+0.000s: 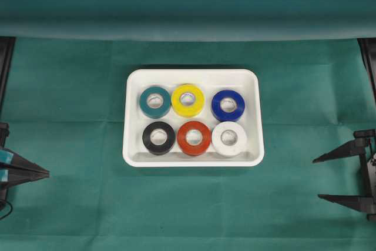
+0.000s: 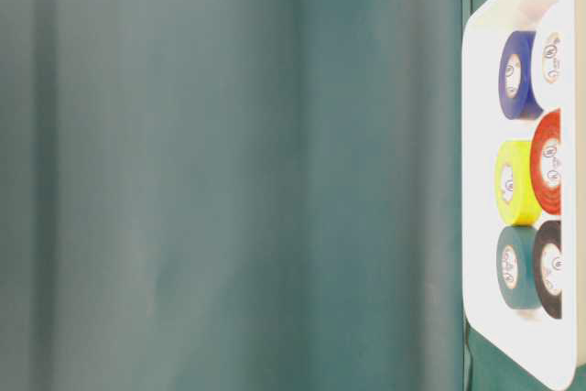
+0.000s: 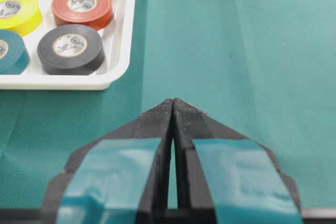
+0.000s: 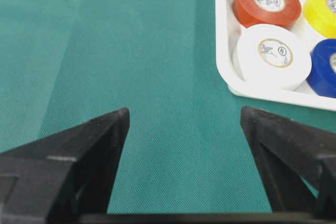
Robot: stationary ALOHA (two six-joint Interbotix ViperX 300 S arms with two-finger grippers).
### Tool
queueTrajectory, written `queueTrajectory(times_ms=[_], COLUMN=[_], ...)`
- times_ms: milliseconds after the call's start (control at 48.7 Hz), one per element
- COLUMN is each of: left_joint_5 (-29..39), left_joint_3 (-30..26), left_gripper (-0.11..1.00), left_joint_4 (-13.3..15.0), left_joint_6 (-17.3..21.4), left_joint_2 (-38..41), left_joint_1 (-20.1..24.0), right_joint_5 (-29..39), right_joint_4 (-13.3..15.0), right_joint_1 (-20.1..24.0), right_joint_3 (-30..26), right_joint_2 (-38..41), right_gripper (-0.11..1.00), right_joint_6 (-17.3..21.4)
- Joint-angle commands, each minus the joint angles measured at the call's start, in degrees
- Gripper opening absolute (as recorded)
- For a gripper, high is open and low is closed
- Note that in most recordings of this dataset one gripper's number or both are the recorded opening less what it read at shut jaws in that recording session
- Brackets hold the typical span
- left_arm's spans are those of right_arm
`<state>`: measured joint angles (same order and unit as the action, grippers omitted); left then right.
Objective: Put the tape into the white case with the right arm.
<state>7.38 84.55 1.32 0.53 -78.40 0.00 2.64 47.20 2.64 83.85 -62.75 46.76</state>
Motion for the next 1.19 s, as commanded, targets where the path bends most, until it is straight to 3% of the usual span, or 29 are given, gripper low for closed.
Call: queueTrajectory(times_ms=[0, 1171], left_joint_5=[-0.5, -0.5], left_joint_3=[-0.8, -0.7], left_gripper=[0.0, 0.0], left_joint_4=[0.0, 0.0], left_joint_6=[0.1, 0.1], left_joint_2=[0.4, 0.4], left_joint_1=[0.1, 0.1], right_joint_5=[-0.4, -0.2], right_joint_4=[0.2, 0.2], right_joint_1=[0.2, 0.2], right_joint_3=[-0.5, 0.4], right_joint_2=[0.3, -3.0], right_gripper=[0.51, 0.49], right_joint_6=[0.0, 0.1])
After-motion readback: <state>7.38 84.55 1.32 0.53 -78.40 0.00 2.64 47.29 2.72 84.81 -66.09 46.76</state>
